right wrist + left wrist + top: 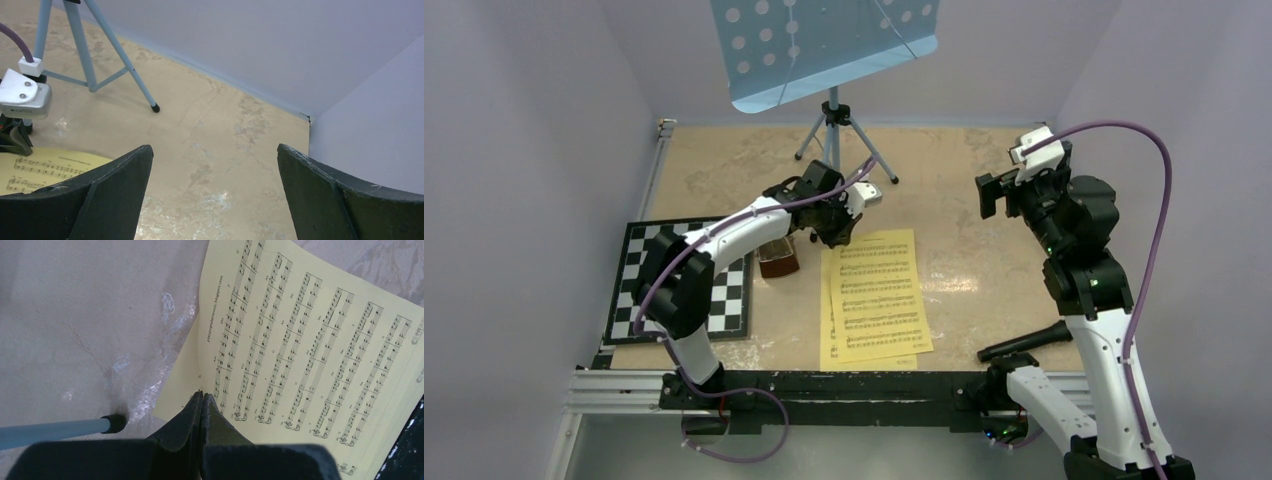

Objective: Pack up the instrument practice props

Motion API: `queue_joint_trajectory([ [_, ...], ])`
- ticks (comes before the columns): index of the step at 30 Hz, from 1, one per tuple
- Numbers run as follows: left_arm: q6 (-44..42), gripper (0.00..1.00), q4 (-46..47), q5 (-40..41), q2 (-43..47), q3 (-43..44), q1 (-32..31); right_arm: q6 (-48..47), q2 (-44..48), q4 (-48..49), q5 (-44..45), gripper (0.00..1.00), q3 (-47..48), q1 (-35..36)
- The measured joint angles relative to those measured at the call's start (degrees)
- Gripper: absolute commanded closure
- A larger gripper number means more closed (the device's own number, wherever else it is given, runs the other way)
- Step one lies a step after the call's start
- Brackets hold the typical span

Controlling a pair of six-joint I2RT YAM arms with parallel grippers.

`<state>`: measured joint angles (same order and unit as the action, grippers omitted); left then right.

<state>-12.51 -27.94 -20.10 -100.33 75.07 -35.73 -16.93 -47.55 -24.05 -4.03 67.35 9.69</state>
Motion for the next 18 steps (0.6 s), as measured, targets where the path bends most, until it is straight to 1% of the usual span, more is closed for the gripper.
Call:
queue_joint_trajectory([
  [6, -4.7, 1.0, -0.5, -0.3, 0.0, -0.1, 0.4, 0.0, 0.3, 0.0, 0.0, 0.01, 0.0, 0.0],
  [17, -10.3, 1.0, -1.7, -0.1, 0.1, -2.3, 0.3, 0.1, 1.2, -0.1, 0.0, 0.01, -0.2, 0.0],
  [18, -10.7, 0.91, -1.7, 0.1, 0.1, -2.4, 0.2, 0.0, 1.2, -0.1, 0.0, 0.01, -0.2, 0.0],
])
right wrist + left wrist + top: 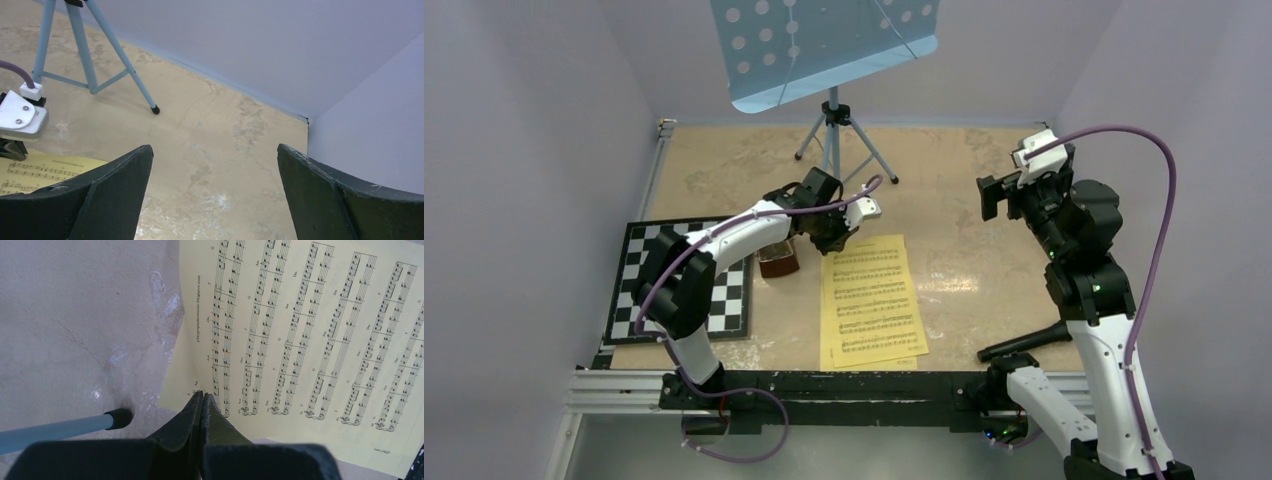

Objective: Pack up the instrument practice props

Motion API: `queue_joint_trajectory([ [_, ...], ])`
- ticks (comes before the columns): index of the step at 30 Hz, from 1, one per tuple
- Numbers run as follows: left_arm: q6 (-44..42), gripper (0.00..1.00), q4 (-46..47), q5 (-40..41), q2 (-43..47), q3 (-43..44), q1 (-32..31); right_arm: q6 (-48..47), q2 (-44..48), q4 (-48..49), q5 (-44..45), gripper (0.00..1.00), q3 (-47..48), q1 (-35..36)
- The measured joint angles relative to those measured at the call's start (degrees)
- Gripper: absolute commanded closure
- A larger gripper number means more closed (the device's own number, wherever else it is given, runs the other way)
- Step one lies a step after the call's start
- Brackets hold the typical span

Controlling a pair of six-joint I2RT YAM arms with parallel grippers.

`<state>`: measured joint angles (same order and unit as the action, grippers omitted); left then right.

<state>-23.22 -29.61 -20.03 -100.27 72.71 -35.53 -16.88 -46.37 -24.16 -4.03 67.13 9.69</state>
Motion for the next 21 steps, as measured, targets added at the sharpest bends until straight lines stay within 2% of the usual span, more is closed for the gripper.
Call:
queue_joint_trajectory([
  [2, -0.6, 0.71, 0.0, 0.7, 0.0, -0.2, -0.2, 0.0, 0.0, 0.0, 0.0, 0.01, 0.0, 0.0],
  [4, -1.5, 0.59, 0.0, 1.7, 0.0, -0.2, -0.5, 0.0, 0.0, 0.0, 0.0, 0.01, 0.0, 0.0],
  [11, -1.9, 0.48, -0.2, 4.2, 0.5, -0.1, -1.4, 0.0, -0.7, -1.5, -0.4, 0.01, 0.5, 0.0],
  [13, -1.9, 0.41, -0.4, 4.3, 2.3, -0.2, -1.5, 0.0, -1.7, -2.6, -1.1, 0.01, 1.8, 0.0],
  [16, -2.1, 0.27, -0.2, 4.0, 8.8, -1.2, -1.8, 0.0, -4.0, -4.5, -2.6, 0.01, 5.1, 0.0],
  [21, -3.5, 0.26, 0.0, 0.2, 25.6, -2.6, -2.5, 1.6, -7.6, -6.7, -5.3, 0.01, 10.6, 0.0],
])
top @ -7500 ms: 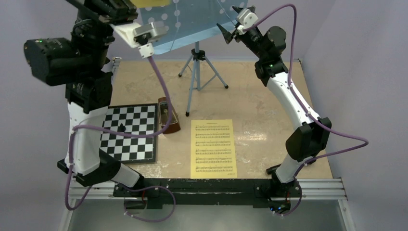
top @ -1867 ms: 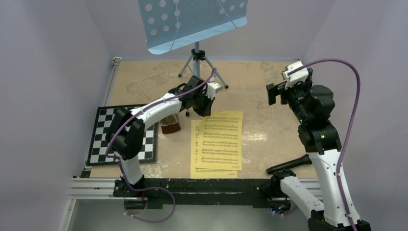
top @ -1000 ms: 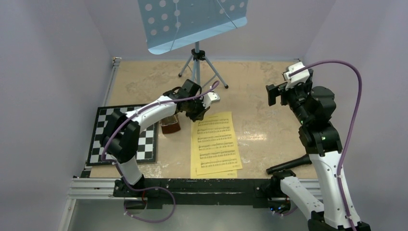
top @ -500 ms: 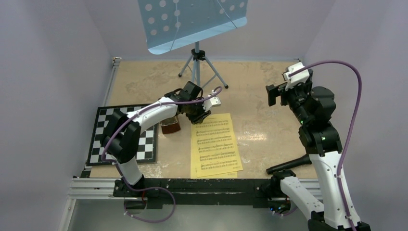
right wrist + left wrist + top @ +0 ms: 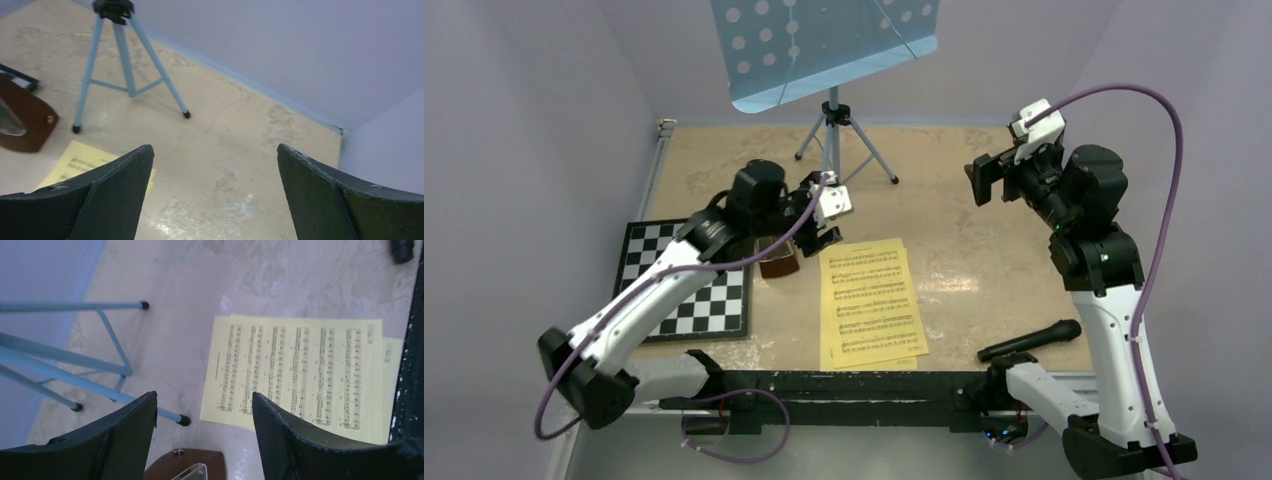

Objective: Pack up the instrument practice props

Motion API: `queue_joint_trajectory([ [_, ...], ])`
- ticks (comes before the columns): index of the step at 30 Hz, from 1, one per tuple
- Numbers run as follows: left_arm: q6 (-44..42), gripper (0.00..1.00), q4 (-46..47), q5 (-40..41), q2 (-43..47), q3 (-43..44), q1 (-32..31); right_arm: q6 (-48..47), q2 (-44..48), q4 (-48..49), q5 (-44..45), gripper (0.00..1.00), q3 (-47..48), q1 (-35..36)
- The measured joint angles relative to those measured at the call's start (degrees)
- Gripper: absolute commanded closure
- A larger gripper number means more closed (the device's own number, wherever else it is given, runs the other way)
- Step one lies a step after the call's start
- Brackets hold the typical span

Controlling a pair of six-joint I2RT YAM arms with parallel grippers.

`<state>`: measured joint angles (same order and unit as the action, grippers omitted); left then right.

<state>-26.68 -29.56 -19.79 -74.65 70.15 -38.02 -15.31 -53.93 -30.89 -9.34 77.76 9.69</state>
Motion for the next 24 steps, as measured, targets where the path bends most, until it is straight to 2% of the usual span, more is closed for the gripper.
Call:
queue_joint_trajectory([
  [4, -0.4, 0.24, 0.1, -4.9, 13.5, 0.9, -0.1, 5.1, -3.6, -1.4, -5.4, 0.01, 3.7, 0.0],
  [6, -0.4, 0.24, -0.1, -6.0, 17.5, 3.1, 0.0, 8.5, -5.4, -1.5, -8.8, 0.01, 4.2, 0.0],
  [11, 0.3, 0.22, 1.0, -4.0, 20.6, 14.5, 2.7, 17.1, -10.9, -0.5, -18.0, 0.01, 4.3, 0.1],
  [14, 1.2, 0.2, 2.5, -2.0, 19.3, 21.7, 7.0, 22.9, -15.6, 2.3, -21.5, 0.02, 5.2, 0.5],
  [16, 2.6, 0.19, 3.6, -0.7, 16.4, 28.2, 10.4, 26.7, -19.1, 4.0, -22.6, 0.08, 7.0, 1.0],
  [20, 7.8, 0.18, 4.7, -0.2, 7.3, 42.1, 19.0, 37.5, -28.0, 12.5, -25.0, 0.12, 10.8, 2.5],
  [24, 15.9, 0.18, 5.6, -2.1, -1.7, 50.4, 27.8, 48.5, -35.6, 20.0, -24.5, 0.15, 12.6, 4.3],
])
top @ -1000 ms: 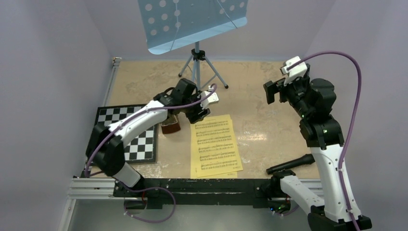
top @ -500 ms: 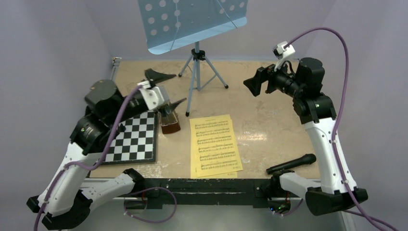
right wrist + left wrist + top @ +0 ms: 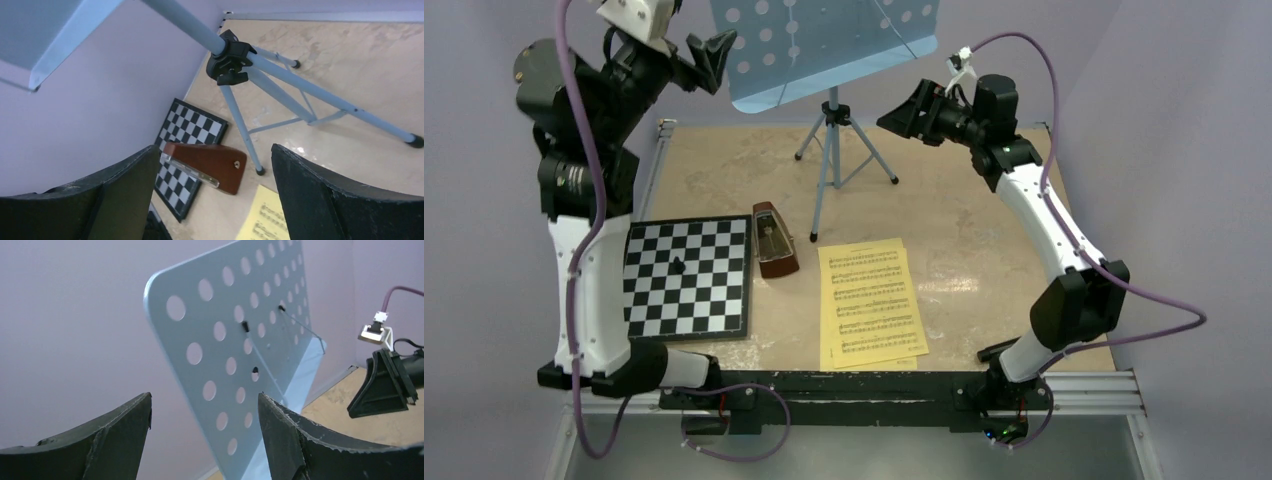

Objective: Pack up the instrument practice props

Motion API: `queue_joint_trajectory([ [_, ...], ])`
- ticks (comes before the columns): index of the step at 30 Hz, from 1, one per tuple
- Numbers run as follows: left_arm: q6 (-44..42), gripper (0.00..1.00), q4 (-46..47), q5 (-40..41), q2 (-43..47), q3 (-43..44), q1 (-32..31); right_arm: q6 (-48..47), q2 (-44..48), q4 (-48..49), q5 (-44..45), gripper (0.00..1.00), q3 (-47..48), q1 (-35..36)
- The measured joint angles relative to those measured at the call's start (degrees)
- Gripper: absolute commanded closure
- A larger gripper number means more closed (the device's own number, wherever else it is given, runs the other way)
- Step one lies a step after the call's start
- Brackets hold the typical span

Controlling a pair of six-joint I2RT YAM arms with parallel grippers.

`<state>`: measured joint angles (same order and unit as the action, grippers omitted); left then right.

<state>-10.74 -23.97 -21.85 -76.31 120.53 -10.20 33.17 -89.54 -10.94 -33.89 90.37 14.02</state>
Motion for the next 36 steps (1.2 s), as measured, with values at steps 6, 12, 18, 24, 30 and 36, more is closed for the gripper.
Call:
queue_joint_trajectory([
  [6, 6.6, 0.33, -0.2, -6.0, -10.7, 2.0, 5.2, 11.1, -8.2, 5.4, 1.5, 0.26, 0.9, 4.0],
  [12, 11.0, 0.6, 1.2, -12.4, -13.3, -1.3, 6.3, 16.7, -14.4, 8.4, 3.2, 0.37, 5.2, 6.3],
  [18, 13.7, 0.99, 4.3, -19.0, -11.0, -5.3, 6.4, 18.6, -18.1, 9.3, 5.1, 0.45, 9.2, 7.0],
  [24, 16.1, 1.0, 5.2, -22.1, -9.7, -7.1, 6.1, 20.0, -18.9, 7.9, 7.5, 0.51, 9.4, 7.3],
  [30, 16.2, 1.0, 7.0, -21.1, -8.0, -9.9, 6.1, 22.8, -19.1, 6.7, 7.9, 0.5, 9.4, 7.4],
  [36, 16.0, 1.0, 6.7, -19.8, -7.6, -10.3, 5.7, 25.1, -22.5, 9.3, 7.1, 0.52, 11.1, 7.9],
])
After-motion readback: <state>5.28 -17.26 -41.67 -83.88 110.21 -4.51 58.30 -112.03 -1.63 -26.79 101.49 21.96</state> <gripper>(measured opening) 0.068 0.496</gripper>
